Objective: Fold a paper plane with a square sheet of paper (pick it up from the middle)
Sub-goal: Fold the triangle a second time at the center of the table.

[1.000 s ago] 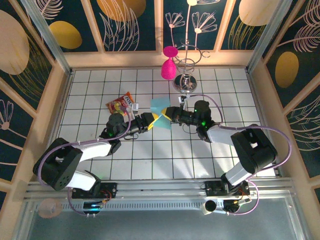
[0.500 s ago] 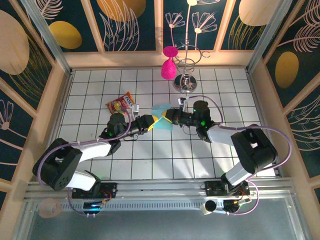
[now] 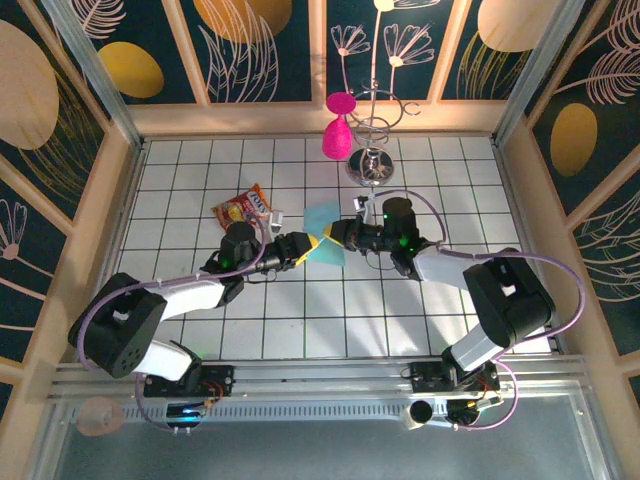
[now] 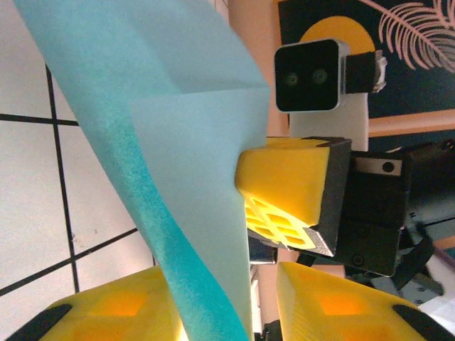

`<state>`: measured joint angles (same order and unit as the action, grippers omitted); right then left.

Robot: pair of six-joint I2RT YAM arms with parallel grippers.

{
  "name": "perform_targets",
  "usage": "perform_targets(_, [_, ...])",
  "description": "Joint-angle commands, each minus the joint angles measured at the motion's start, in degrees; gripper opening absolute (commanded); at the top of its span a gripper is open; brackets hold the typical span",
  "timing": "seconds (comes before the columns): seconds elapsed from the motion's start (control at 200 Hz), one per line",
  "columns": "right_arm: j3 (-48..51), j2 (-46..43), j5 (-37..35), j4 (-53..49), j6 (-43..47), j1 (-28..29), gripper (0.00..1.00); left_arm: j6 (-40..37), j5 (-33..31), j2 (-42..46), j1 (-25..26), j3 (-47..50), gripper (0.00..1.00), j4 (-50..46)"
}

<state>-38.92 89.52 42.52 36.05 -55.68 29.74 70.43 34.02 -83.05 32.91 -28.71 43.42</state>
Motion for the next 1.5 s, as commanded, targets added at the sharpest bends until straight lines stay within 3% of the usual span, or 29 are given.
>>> perform_targets(0.0, [-2.4,-1.0,0.3,-5.1,4.0,0.6,0.04,-1.9,1.1,-0.9,-0.1,-1.0,0.40,-1.8])
perform_targets(0.24, [-2.0,2.1,-0.5,-7.6,6.0,2.7,0.04,0.3,0.6,-2.0,-0.1,4.1,0.41,1.8])
perform_targets(0.491, [0.2,4.7,-0.7,-3.1,3.3,4.2,0.04,3.0,1.0,-2.6,-0.1,9.6,0.40,7.7])
perform_targets(0.666, [0.3,5.9,-0.9,-2.2,2.2,4.6,0.04,2.8,1.4,-2.8,-0.1,10.2,0.38,8.0])
perform_targets(1.016, [1.2,7.5,-0.2,1.4,-1.0,4.8,0.04,2.8,2.8,-4.1,0.0,9.9,0.43,9.7])
perform_targets(1.497, [2.2,6.9,-0.7,-0.6,0.1,4.7,0.08,3.0,1.9,-4.3,-0.1,10.7,0.28,9.4])
